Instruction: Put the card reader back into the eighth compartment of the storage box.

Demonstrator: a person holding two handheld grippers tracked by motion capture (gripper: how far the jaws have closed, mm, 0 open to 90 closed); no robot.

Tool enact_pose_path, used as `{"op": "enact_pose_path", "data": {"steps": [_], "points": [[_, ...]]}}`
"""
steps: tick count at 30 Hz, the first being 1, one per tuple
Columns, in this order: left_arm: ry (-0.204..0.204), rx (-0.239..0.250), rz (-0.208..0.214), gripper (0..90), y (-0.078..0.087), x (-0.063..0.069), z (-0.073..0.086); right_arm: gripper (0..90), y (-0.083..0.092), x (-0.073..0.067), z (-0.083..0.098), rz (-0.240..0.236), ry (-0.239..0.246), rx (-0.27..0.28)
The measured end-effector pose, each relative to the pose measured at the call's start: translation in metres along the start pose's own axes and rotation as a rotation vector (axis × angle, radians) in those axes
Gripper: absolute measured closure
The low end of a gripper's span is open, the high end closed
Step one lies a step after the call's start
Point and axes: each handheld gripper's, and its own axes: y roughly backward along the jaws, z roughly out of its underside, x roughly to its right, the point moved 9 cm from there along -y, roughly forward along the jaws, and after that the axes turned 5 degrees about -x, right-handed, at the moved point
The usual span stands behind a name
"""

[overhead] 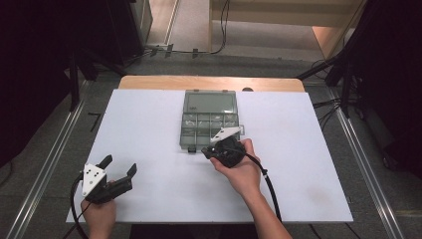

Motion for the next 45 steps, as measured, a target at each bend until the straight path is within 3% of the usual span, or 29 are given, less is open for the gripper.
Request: {"op": "enact_pose_path", "data": {"steps": [45], "points": [[-0.004, -0.004, -0.002, 14.2, 0.000, 0.001, 0.000, 71.8, 0.026, 0.032, 0.007, 0.045, -0.046, 0.023]]}}
